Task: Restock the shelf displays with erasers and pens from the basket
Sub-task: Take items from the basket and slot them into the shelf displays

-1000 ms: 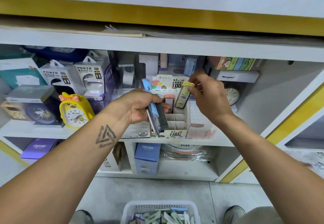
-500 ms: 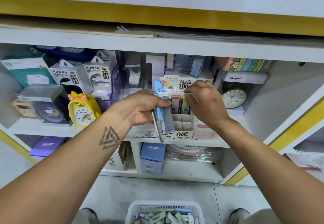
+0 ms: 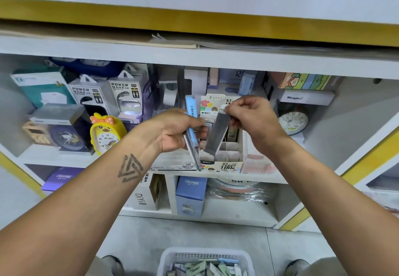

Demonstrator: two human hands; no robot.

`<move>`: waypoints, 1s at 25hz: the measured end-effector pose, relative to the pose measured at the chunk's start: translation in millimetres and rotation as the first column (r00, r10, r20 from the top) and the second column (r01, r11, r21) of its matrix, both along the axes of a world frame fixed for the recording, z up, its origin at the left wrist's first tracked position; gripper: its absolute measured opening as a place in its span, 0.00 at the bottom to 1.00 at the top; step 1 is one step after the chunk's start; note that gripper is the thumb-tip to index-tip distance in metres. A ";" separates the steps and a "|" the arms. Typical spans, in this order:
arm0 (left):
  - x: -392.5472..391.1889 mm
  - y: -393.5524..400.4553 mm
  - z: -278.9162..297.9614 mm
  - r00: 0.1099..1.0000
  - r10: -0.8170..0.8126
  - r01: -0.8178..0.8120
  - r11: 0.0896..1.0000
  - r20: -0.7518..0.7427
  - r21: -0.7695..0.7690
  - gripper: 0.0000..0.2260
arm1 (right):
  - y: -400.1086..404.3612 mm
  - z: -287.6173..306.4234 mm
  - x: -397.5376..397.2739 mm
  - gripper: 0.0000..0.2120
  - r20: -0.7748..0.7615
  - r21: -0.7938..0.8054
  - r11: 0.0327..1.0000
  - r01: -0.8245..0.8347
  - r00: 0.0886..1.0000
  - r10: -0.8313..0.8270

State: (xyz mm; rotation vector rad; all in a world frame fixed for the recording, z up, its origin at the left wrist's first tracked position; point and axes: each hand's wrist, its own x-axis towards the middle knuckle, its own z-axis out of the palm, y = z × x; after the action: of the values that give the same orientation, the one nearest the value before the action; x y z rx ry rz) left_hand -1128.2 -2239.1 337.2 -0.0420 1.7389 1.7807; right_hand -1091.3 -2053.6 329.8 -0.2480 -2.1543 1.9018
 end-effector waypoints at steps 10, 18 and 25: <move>-3.2 -12.9 1.0 0.996 0.062 -0.058 0.997 0.064 -0.055 0.04 | 14.5 3.9 6.3 0.04 -0.021 0.287 0.953 -0.097 0.994 0.108; 4.5 -10.9 -2.2 0.999 0.003 0.001 0.997 0.053 -0.073 0.06 | -1.8 -12.5 -5.7 0.05 -0.149 0.376 0.927 0.000 0.987 0.060; 6.7 -15.2 -1.6 0.995 -0.101 0.102 0.994 0.018 -0.045 0.07 | -13.3 -28.8 -14.1 0.02 -0.236 0.844 0.528 0.096 0.950 0.203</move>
State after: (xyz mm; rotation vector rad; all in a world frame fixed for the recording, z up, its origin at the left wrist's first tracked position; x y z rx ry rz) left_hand -1121.5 -2254.3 335.6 0.0132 1.7395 1.6633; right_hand -1105.4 -2066.9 301.0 0.3076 -2.5570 0.6021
